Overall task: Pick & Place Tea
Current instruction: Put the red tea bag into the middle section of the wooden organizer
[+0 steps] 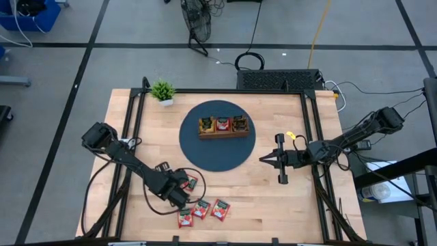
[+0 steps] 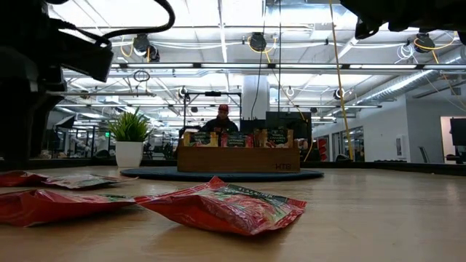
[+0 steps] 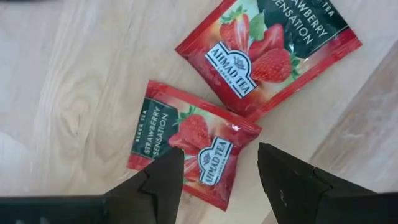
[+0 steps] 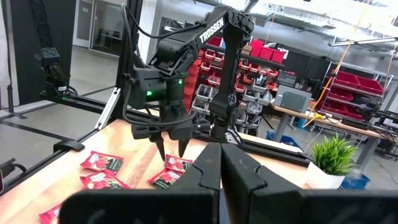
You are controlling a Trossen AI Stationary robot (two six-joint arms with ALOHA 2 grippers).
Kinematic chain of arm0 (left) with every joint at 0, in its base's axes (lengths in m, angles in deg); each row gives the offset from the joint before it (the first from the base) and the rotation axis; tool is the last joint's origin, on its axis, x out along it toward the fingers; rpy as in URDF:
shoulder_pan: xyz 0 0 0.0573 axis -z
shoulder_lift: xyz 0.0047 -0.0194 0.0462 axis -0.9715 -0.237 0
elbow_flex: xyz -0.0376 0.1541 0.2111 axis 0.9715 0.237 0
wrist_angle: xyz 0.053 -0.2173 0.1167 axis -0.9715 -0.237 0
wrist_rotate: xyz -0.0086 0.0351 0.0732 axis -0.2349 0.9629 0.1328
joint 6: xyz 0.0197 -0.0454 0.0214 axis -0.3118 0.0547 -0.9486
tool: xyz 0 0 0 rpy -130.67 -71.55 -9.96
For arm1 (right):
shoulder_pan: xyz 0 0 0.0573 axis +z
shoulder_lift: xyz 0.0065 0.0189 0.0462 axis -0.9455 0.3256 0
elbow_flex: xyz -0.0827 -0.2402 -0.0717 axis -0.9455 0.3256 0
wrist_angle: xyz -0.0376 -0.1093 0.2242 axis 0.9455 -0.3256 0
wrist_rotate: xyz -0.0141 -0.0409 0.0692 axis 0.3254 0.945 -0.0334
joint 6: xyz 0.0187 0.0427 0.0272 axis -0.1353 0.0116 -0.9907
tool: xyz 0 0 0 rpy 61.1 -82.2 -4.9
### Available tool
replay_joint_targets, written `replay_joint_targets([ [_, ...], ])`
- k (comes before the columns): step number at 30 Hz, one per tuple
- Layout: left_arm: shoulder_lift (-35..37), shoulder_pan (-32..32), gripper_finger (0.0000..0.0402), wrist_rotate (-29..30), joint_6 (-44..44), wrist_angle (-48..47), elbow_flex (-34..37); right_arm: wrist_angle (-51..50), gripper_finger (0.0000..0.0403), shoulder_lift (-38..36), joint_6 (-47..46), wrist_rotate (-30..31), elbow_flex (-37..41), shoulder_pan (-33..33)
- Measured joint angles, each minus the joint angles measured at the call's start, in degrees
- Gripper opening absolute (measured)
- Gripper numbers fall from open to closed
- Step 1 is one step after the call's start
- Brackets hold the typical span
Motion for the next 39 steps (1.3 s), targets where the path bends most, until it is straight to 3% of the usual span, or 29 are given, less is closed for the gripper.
replay_joint_targets([
  [24, 0.4, 0.8, 0.0202, -0.7, -5.5, 14.5, 9.7, -0.2, 0.0000, 0.0, 0.0, 0.0, 0.0, 0.0],
  [28, 0.3, 0.8, 0.0158, -0.8, -6.5, 15.0, 9.7, -0.2, 0.0000, 0.0, 0.0, 0.0, 0.0, 0.0],
  [34, -0.1, 0.8, 0.0026, 2.2, -8.9, 12.9, 7.8, -1.7, 0.0000, 0.0, -1.2, 0.1, 0.0, -0.2],
  [39, -0.3, 0.6, 0.0016, 12.3, -14.3, 4.6, -0.7, -4.8, 0.0000, 0.2, -4.5, 0.1, 0.0, -1.9],
])
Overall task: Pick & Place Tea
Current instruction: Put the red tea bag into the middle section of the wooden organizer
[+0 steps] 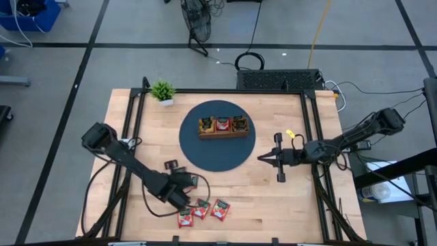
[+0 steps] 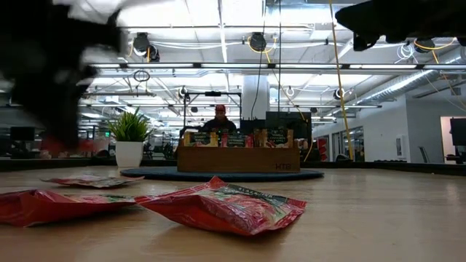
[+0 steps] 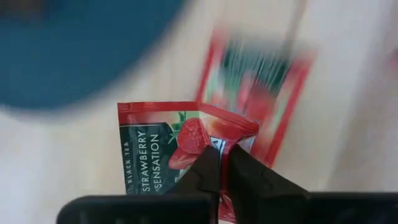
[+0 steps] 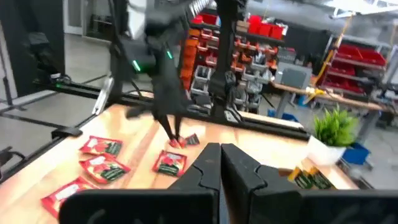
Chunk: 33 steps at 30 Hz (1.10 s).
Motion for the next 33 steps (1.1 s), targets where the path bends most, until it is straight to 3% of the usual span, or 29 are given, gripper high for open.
replay_joint_targets([
  [4, 0.0, -0.6, 0.0010, 11.4, -7.9, -4.9, -7.8, -0.5, 0.0000, 1.4, -2.3, 0.0, 0.0, -2.6],
  [8, 0.1, -1.5, 0.0010, 24.1, -19.2, -3.1, -13.0, 2.4, 0.0000, 5.4, -4.1, -0.8, 0.0, -6.6],
  [13, 0.1, -4.6, 0.0010, 31.3, -37.9, 3.8, -13.9, 12.3, 0.0000, 14.6, -7.8, -8.1, 0.0, -12.6],
  [20, -0.8, -10.3, 0.0010, 34.4, -57.3, 10.9, -13.9, 26.9, 0.0022, 28.2, -12.9, -12.6, -1.0, -19.9],
  [28, -2.0, -16.0, 0.0010, 32.5, -72.2, 17.4, -14.1, 27.1, 0.0128, 36.8, -24.1, -29.6, -11.4, -30.2],
  [33, -2.7, -17.9, 0.0010, 30.3, -76.4, 19.5, -14.0, 21.5, 0.0158, 38.1, -25.6, -36.5, -17.3, -34.2],
])
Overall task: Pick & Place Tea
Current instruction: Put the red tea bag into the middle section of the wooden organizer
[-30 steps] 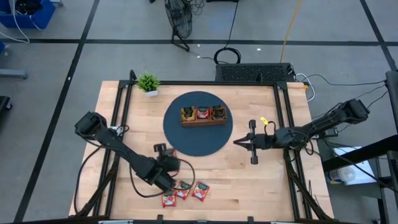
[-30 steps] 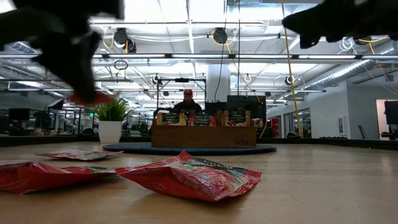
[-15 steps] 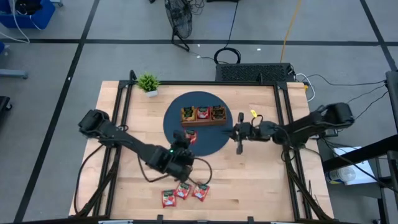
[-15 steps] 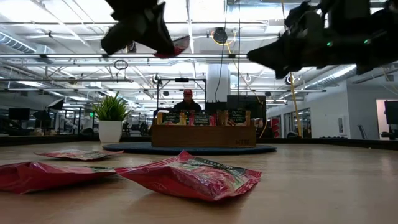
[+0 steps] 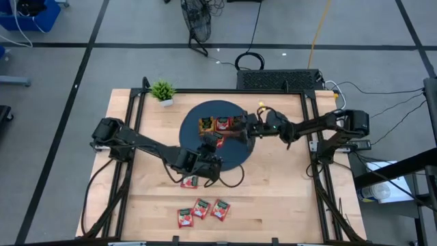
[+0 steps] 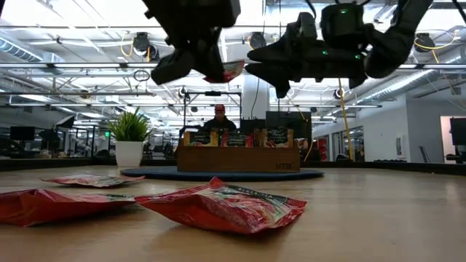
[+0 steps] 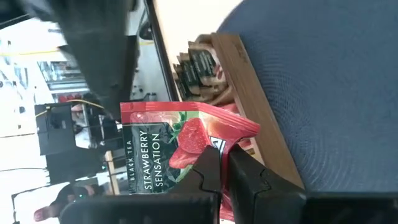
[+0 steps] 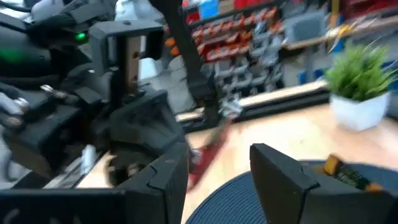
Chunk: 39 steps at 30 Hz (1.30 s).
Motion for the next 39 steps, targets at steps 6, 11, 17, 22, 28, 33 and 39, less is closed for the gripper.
replay_joint_targets([
  [6, -0.2, -1.7, 0.0010, 0.0, -3.2, 2.0, 0.0, -5.5, 0.0151, 0.0, 0.4, -2.6, -2.3, -1.0],
  [11, -0.2, -2.1, 0.0011, -0.3, -6.5, 3.8, 0.0, -6.6, 0.0146, 0.0, 1.0, -2.7, -2.3, -0.8],
  [17, -0.2, -1.7, 0.0010, -3.6, -9.8, 8.5, 0.0, -7.5, 0.0143, 0.0, 1.5, -2.7, -2.2, -0.8],
  [22, -0.2, -1.4, 0.0010, -3.9, -11.0, 9.7, 0.0, -7.5, 0.0119, 0.0, 1.6, -2.8, -2.2, -0.8],
  [28, -0.2, -1.4, 0.0010, -4.3, -10.1, 9.7, 0.0, -7.4, 0.0014, 0.0, 3.0, -6.9, -2.2, -0.8],
  [33, -0.2, -1.6, 0.0043, -4.9, -1.3, 10.1, 0.0, -7.4, 0.0001, -0.2, 5.0, -5.7, -2.2, -0.7],
  [39, 0.3, -0.4, 0.0097, -14.0, 11.7, 10.0, 0.0, -7.5, 0.0000, -2.7, 10.2, 1.9, -2.2, -3.6],
])
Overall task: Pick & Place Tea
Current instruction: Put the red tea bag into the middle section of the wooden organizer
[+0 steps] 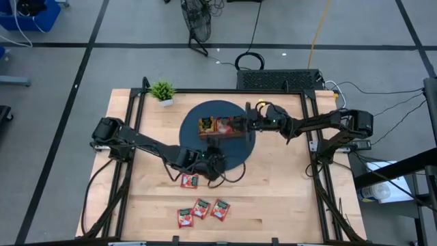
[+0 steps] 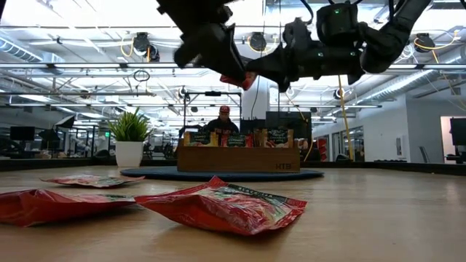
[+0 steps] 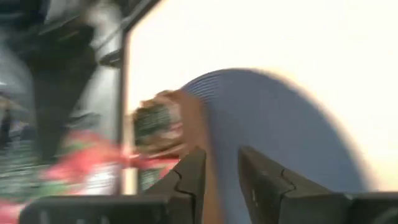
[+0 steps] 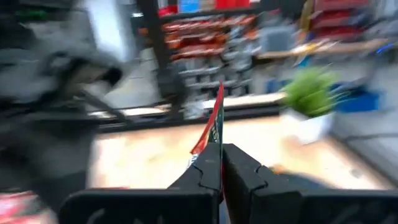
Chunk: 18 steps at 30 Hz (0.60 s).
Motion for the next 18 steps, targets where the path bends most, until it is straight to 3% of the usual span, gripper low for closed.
replay_joint_targets([
  [3, 0.6, 0.8, 0.0107, -7.0, 2.3, -0.1, 0.0, -0.5, 0.0000, -0.9, 8.8, -0.1, 0.0, -1.9],
  [6, 2.3, 0.6, 0.0110, -18.0, 2.5, -0.1, 0.6, -5.2, 0.0000, -1.0, 15.1, -2.8, -1.4, -3.7],
  [11, 9.6, -2.4, 0.0112, -40.1, 0.9, 7.5, 5.9, -33.0, 0.0000, 0.8, 23.6, -0.1, -12.3, -5.3],
  [14, 15.8, -4.5, 0.0112, -45.9, -0.7, 16.4, 13.3, -42.5, 0.0000, 3.5, 28.2, 3.1, -18.0, -4.5],
  [18, 24.7, -7.0, 0.0113, -47.2, -2.0, 30.9, 25.5, -45.2, 0.0000, 7.3, 30.7, 3.2, -21.8, -4.0],
])
